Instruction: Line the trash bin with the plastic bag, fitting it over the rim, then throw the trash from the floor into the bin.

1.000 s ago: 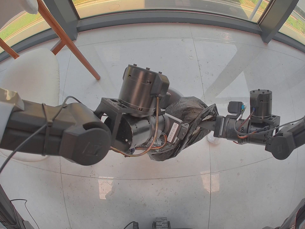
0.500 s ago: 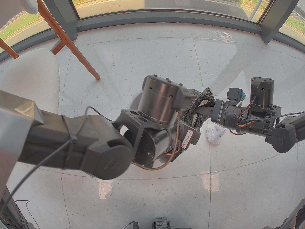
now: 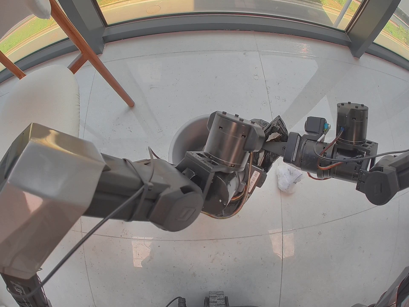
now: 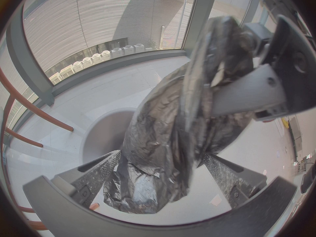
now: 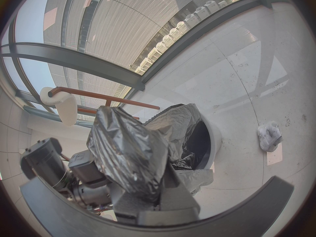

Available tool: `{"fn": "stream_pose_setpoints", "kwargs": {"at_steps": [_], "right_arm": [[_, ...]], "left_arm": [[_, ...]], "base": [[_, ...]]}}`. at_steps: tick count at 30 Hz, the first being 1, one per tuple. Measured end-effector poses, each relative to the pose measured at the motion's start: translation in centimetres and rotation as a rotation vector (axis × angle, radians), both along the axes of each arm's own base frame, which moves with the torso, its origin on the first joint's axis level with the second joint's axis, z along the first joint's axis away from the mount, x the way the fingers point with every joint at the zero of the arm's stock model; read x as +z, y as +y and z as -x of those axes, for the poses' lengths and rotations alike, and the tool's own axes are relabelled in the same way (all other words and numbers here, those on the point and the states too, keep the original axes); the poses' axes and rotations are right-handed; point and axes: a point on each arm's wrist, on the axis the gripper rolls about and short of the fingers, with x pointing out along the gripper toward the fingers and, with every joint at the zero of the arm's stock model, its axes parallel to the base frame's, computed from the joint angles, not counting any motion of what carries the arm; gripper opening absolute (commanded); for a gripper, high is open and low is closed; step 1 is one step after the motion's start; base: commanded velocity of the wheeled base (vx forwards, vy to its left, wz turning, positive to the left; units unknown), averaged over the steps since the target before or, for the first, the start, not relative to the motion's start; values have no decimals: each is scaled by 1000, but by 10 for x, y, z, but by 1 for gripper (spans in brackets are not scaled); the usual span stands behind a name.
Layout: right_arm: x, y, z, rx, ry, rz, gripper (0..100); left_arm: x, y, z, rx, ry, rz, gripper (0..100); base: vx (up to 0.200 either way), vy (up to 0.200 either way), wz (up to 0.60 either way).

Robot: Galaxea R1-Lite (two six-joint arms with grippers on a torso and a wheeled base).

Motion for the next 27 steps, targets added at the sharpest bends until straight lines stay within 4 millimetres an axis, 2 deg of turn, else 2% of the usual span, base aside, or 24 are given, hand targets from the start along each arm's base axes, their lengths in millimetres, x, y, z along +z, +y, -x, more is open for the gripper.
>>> {"fn": "stream_pose_setpoints", "kwargs": {"at_steps": [7, 16, 23, 27], "right_arm": [[0, 0, 1, -2, -3, 0, 0], [-1, 0, 1, -3, 2, 4, 0], [-2, 0, 1, -3, 7, 7, 0], [-2, 0, 1, -2, 7, 10, 0]], "left_arm": [[-8, 8, -26, 60, -7, -14, 100], [-9, 20, -39, 97, -6, -21, 100], [0, 43, -56, 152, -29, -24, 100], [3, 43, -56, 150, -34, -16, 100]], "base": [[0, 0, 0], [0, 0, 0], [0, 0, 0], [0, 0, 0]]}}
